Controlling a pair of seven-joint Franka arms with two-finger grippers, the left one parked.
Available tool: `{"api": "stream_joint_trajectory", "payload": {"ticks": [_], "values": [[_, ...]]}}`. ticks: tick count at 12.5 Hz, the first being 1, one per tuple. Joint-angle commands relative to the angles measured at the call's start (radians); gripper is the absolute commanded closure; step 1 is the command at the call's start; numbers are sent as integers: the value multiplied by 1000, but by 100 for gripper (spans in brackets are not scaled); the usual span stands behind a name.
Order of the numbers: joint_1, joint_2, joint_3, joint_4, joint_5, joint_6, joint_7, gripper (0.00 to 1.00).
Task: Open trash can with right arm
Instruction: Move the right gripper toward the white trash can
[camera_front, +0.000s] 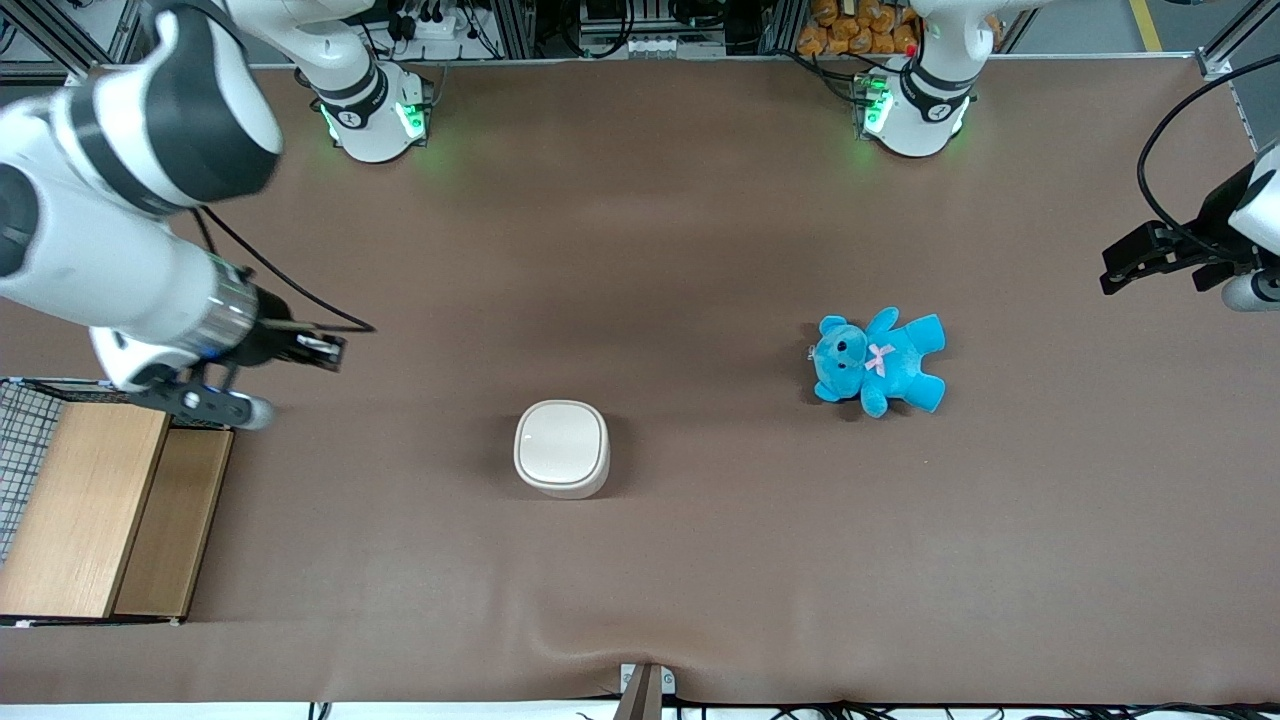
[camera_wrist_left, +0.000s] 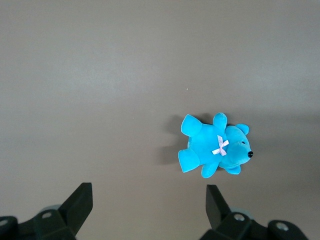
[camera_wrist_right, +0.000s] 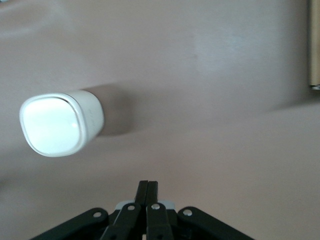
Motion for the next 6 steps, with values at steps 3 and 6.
{"api": "stream_joint_trajectory", "payload": {"ticks": [3,6], "values": [[97,152,-6,127,24,85,102,100],[120,214,-6,133,24,183,121,100]]}}
